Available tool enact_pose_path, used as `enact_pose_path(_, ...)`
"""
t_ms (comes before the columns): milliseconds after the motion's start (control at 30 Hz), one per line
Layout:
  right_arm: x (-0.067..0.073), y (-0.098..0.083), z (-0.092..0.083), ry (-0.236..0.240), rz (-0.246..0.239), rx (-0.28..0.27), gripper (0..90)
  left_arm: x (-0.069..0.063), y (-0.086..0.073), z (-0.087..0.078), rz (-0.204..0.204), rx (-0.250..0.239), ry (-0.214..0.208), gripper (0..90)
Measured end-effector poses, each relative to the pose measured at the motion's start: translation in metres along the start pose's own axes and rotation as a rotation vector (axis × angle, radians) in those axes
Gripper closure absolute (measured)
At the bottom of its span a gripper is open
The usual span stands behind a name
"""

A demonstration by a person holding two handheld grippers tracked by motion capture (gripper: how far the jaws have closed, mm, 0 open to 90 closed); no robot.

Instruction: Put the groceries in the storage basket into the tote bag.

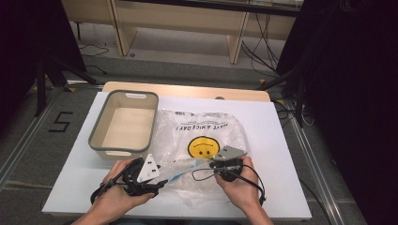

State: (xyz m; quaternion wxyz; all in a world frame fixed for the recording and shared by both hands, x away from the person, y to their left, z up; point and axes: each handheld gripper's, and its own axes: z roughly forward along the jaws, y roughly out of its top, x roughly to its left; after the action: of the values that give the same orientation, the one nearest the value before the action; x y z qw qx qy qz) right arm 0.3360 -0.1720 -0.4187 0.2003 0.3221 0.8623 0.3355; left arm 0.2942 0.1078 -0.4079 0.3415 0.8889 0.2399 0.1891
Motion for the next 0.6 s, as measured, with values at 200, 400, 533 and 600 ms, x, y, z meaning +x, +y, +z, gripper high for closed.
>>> enact_pose_path(200, 0.002, -0.008, 0.002, 0.011, -0.006, 0.015, 87.5, 0.003, -0.006, 0.000, -0.001, 0.012, -0.001, 48.1)
enact_pose_path(400, 0.003, -0.011, 0.000, 0.018, -0.013, 0.013, 81.8, 0.006, -0.009, 0.001, 0.000, 0.032, -0.013, 47.3)
enact_pose_path(533, 0.002, -0.013, -0.001, 0.016, -0.019, 0.005, 73.1, 0.008, -0.014, 0.007, -0.006, 0.051, -0.024, 45.4)
enact_pose_path(600, 0.003, -0.015, -0.002, 0.019, -0.028, 0.001, 66.8, 0.008, -0.016, 0.010, -0.008, 0.058, -0.022, 44.4)
